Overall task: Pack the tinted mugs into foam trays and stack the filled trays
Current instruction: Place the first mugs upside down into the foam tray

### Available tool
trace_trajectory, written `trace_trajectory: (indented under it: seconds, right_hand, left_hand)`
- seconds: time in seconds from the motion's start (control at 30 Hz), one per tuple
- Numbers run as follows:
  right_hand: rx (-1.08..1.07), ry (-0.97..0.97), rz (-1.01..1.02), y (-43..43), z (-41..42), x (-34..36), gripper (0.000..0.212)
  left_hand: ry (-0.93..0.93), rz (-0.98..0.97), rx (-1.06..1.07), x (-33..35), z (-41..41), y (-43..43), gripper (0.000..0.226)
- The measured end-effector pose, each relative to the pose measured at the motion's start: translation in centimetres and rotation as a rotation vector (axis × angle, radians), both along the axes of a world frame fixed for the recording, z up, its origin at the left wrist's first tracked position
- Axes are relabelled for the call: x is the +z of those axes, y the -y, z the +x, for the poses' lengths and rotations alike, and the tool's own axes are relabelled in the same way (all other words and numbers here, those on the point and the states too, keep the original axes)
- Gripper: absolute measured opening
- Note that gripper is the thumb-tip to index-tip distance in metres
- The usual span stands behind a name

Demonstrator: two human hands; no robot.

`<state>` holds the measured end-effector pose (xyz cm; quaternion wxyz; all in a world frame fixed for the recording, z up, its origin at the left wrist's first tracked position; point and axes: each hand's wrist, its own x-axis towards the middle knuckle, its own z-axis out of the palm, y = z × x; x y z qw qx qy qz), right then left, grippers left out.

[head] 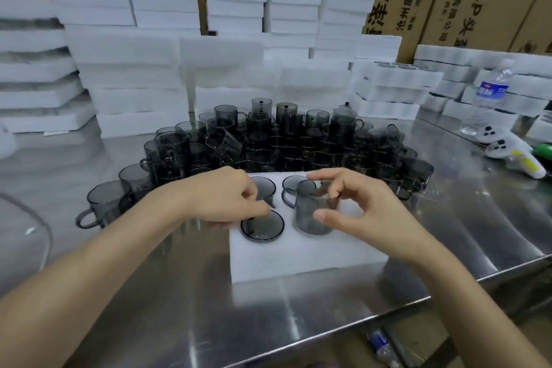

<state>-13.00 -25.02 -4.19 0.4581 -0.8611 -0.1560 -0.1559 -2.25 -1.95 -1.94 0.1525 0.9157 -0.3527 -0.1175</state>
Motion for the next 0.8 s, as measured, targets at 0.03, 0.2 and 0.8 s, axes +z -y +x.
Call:
trace_trajectory:
  seconds: [0.03, 0.2, 0.8]
  right_hand:
    - [0.001, 0.022, -0.046, 0.0, -0.1, -0.1, 0.025]
    - [-0.046, 0.124, -0.184, -0.3, -0.4, -1.1, 0.035]
    - [0.035, -0.110, -0.480, -0.6, 0.3, -0.3, 0.055]
  left_hand:
    - [-0.014, -0.006, 0.005, 0.0, 0.0, 0.0, 0.045]
    - [0.219, 0.024, 0.062, -0.4, -1.0, 1.0, 0.066]
    - [0.331, -0.444, -0.049, -3.1, -2.7, 3.7, 0.017]
